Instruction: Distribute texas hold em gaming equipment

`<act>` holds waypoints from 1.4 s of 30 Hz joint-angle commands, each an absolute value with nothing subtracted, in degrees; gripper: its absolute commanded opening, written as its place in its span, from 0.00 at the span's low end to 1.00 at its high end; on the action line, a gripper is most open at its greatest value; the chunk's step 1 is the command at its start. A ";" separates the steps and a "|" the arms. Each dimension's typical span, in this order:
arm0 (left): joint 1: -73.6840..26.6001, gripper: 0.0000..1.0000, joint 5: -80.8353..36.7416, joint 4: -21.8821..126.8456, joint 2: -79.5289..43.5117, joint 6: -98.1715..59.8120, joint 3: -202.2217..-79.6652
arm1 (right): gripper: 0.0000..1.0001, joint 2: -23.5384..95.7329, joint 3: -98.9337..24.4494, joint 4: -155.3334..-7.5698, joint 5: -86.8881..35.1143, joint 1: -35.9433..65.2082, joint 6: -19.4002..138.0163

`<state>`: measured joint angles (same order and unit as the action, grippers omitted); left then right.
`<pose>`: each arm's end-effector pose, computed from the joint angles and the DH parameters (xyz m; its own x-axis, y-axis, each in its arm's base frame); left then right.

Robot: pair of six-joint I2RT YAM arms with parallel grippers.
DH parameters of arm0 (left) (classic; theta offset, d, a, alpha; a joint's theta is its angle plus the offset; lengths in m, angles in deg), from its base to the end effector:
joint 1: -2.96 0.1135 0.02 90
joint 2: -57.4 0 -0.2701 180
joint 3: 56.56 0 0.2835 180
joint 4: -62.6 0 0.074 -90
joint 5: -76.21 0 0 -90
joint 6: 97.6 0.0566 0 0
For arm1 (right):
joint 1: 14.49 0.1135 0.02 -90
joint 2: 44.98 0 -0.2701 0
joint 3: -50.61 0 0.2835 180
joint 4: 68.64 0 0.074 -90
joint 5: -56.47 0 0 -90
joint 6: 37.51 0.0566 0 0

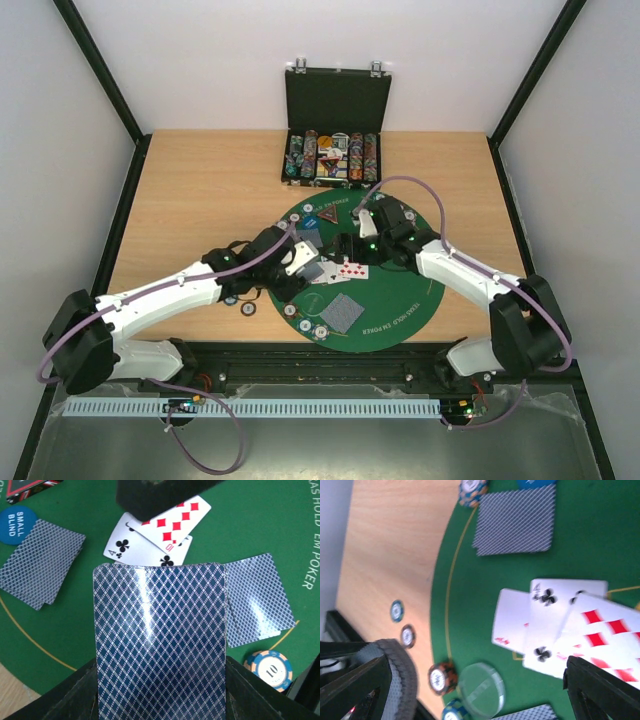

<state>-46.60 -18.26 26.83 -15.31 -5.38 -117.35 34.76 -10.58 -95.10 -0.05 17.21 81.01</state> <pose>0.1944 -0.2349 0.2164 -0.4486 0.5859 -0.6749 0.8108 0.5845 -0.0315 0.2613 0.1981 0.2034 -0.8964 -0.0856 -0.4349 -0.3894 0.6209 0.6804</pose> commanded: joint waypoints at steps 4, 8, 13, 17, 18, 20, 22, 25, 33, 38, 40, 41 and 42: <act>-48.98 0.60 -18.31 27.23 -16.03 -4.95 -117.82 | 0.93 36.79 -11.73 -93.13 11.67 18.47 83.16; -49.18 0.60 -18.01 27.26 -16.06 -4.96 -117.73 | 0.92 40.55 -13.96 -96.94 11.82 20.28 80.00; -49.27 0.60 -17.62 27.21 -16.08 -4.92 -117.77 | 0.89 42.74 -15.08 -98.84 11.41 22.05 78.51; -49.42 0.60 -17.50 27.22 -15.93 -4.89 -117.69 | 0.83 43.27 -15.33 -98.83 7.48 22.15 79.75; -49.41 0.60 -17.41 27.22 -15.95 -4.94 -117.65 | 0.81 43.29 -15.39 -99.13 5.96 22.16 80.25; -49.34 0.60 -17.25 27.21 -15.83 -4.93 -117.64 | 0.78 43.05 -15.29 -99.71 4.01 21.88 80.66; -49.35 0.60 -17.13 27.23 -15.84 -4.91 -117.62 | 0.77 42.77 -15.02 -100.39 3.34 21.29 80.84; -49.37 0.60 -16.97 27.14 -15.82 -4.96 -117.64 | 0.77 42.22 -14.38 -101.18 3.26 20.14 80.55; -49.34 0.60 -16.60 27.15 -15.75 -4.98 -117.60 | 0.75 41.28 -13.98 -101.11 3.95 19.78 81.20; -49.36 0.60 -16.43 27.05 -15.89 -5.04 -117.66 | 0.68 39.43 -14.05 -98.86 8.01 19.78 82.76; -49.34 0.60 -16.42 27.03 -15.96 -5.00 -117.69 | 0.63 38.82 -13.55 -97.04 10.60 19.78 83.83; -49.39 0.60 -16.38 27.05 -15.93 -4.97 -117.65 | 0.60 38.61 -13.22 -96.02 12.21 19.74 84.39; -49.37 0.60 -16.34 27.02 -15.91 -5.03 -117.65 | 0.58 38.46 -12.94 -95.06 13.46 19.78 84.90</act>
<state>-48.90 -16.29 26.56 -16.07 -5.40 -117.35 40.77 -13.92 -98.13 8.51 20.14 82.30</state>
